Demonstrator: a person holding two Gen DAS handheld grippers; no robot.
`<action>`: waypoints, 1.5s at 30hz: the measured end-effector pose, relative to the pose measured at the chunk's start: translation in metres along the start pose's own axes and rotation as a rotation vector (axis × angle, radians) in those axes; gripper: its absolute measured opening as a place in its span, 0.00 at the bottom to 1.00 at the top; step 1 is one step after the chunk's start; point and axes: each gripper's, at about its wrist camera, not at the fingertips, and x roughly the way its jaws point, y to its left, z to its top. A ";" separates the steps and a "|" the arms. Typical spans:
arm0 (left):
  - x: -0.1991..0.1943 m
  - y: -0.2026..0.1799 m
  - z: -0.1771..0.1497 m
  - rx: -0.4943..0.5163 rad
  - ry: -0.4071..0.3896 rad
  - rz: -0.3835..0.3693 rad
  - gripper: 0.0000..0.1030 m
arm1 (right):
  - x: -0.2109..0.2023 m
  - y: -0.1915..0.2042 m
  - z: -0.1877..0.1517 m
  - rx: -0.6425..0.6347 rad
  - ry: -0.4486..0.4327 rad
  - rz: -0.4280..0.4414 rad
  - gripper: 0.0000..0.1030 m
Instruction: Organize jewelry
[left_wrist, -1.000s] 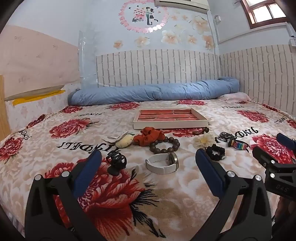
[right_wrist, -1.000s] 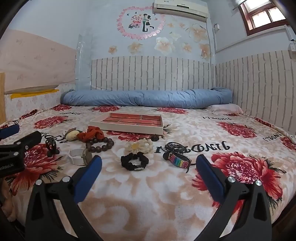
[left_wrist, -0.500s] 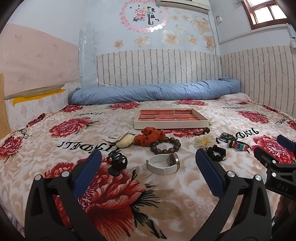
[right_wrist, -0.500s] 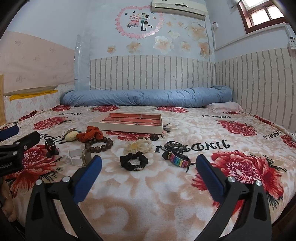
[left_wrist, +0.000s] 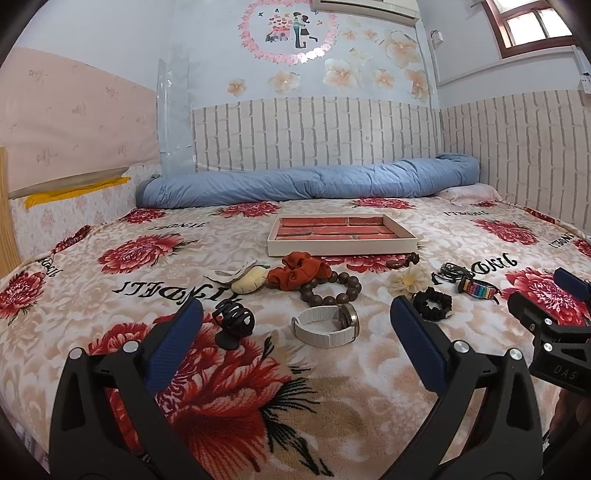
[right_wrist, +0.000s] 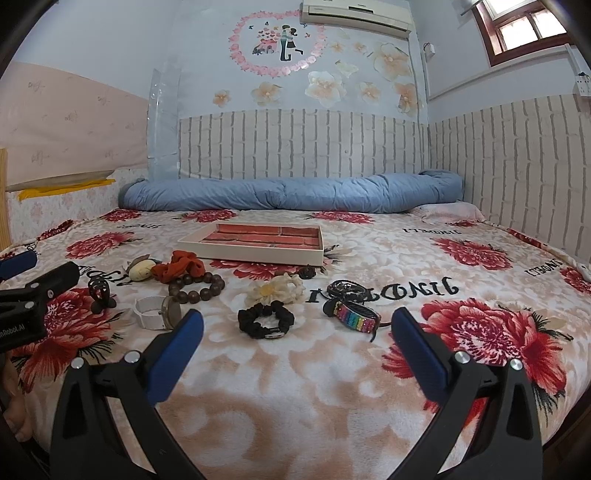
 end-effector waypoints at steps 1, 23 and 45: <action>0.000 0.000 0.000 0.000 0.000 -0.001 0.95 | 0.000 0.000 0.000 0.000 0.001 0.000 0.96; 0.000 -0.001 -0.001 0.001 -0.001 0.000 0.95 | 0.000 -0.001 0.000 0.002 0.002 -0.001 0.96; 0.001 -0.001 -0.002 0.002 0.000 0.000 0.95 | -0.001 -0.005 -0.001 0.006 0.005 -0.002 0.96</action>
